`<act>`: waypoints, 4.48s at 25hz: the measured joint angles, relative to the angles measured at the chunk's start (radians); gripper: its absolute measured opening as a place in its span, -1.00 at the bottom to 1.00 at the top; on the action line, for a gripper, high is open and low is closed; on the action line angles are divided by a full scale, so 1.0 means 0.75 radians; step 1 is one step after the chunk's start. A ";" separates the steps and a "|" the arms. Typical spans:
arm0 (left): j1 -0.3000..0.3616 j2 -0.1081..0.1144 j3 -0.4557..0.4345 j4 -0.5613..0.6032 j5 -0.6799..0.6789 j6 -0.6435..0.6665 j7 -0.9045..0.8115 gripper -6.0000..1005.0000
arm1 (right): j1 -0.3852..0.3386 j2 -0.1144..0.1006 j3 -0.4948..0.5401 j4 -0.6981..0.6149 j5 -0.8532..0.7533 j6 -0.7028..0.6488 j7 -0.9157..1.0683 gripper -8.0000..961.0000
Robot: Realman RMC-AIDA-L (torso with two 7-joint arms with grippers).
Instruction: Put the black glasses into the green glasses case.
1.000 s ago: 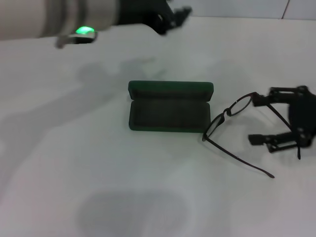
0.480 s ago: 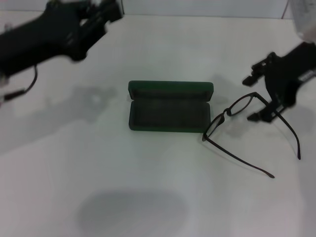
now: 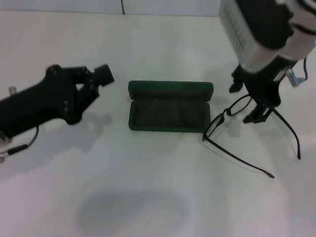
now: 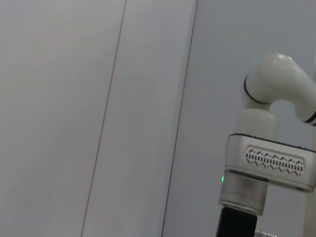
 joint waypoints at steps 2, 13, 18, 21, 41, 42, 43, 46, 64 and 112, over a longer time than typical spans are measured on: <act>0.003 -0.006 0.000 -0.084 0.009 0.002 0.079 -0.93 | 0.001 0.001 -0.090 0.018 -0.012 0.031 -0.005 0.61; 0.052 -0.037 0.005 -0.225 0.024 0.034 0.212 -0.93 | -0.012 0.006 -0.251 0.029 -0.031 0.163 -0.090 0.45; 0.041 -0.039 0.004 -0.287 0.025 0.041 0.262 -0.93 | -0.019 0.011 -0.293 0.076 -0.016 0.238 -0.147 0.44; 0.030 -0.039 0.004 -0.346 0.025 0.041 0.313 -0.93 | -0.035 0.012 -0.330 0.091 0.003 0.267 -0.180 0.44; -0.001 -0.041 0.007 -0.495 0.024 0.029 0.426 -0.93 | -0.036 0.012 -0.375 0.180 0.076 0.372 -0.300 0.44; -0.001 -0.041 0.007 -0.497 0.024 0.029 0.426 -0.93 | -0.036 0.012 -0.382 0.181 0.076 0.372 -0.300 0.44; -0.001 -0.041 0.007 -0.498 0.024 0.029 0.426 -0.93 | -0.036 0.012 -0.385 0.181 0.076 0.372 -0.300 0.42; -0.001 -0.041 0.007 -0.499 0.024 0.029 0.426 -0.93 | -0.036 0.012 -0.391 0.182 0.074 0.370 -0.297 0.35; 0.005 -0.043 0.011 -0.535 0.025 0.036 0.444 -0.93 | -0.047 0.012 -0.366 0.168 0.079 0.291 -0.243 -0.76; -0.521 -0.065 0.430 -0.535 -0.331 0.237 0.402 -0.95 | -0.707 0.008 0.528 0.196 1.330 0.192 -0.372 -0.89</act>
